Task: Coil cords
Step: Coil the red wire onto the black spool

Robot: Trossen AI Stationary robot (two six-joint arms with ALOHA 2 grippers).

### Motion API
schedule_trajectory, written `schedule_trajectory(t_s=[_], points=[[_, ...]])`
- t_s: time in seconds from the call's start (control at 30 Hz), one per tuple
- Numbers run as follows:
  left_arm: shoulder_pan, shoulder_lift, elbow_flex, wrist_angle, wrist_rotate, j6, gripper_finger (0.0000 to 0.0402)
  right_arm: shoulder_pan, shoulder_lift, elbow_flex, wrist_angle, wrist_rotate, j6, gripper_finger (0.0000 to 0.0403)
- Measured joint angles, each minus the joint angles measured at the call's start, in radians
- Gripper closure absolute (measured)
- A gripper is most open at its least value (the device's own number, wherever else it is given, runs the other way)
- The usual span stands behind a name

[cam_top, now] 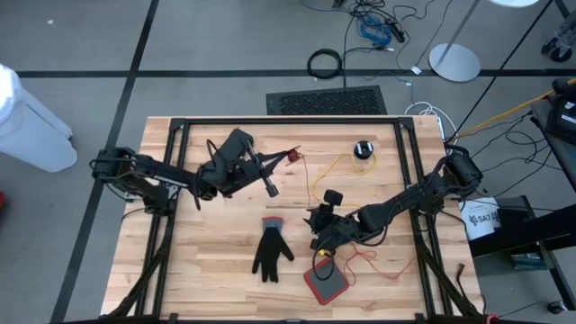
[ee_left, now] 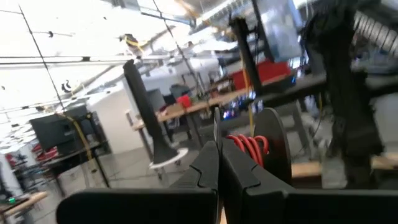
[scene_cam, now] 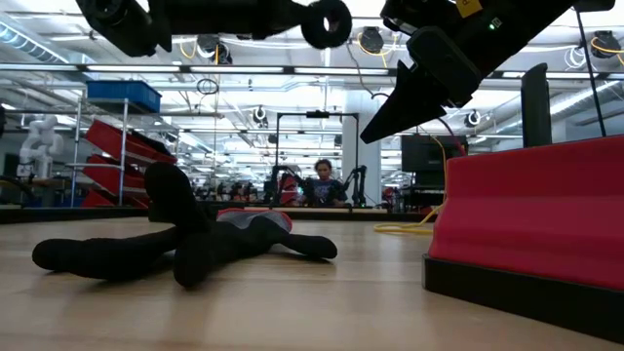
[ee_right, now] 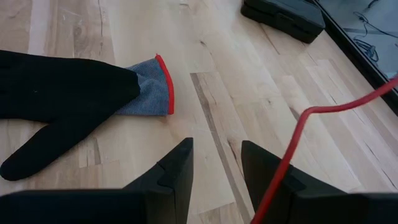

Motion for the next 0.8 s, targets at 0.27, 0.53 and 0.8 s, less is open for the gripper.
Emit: schedule_trajectory(t_s=[0.27, 0.53, 0.8], points=[[0.063, -0.116, 0.0, -0.17, -0.007, 0.007, 0.0401, 0.0, 0.0, 0.0, 0.0, 0.0, 0.0, 0.028], [0.089, -0.254, 0.0, -0.355, -0.008, 0.008, 0.0401, 0.0, 0.0, 0.0, 0.0, 0.0, 0.0, 0.028], [0.085, -0.324, 0.0, -0.493, -0.007, -0.003, 0.0401, 0.0, 0.0, 0.0, 0.0, 0.0, 0.0, 0.028]])
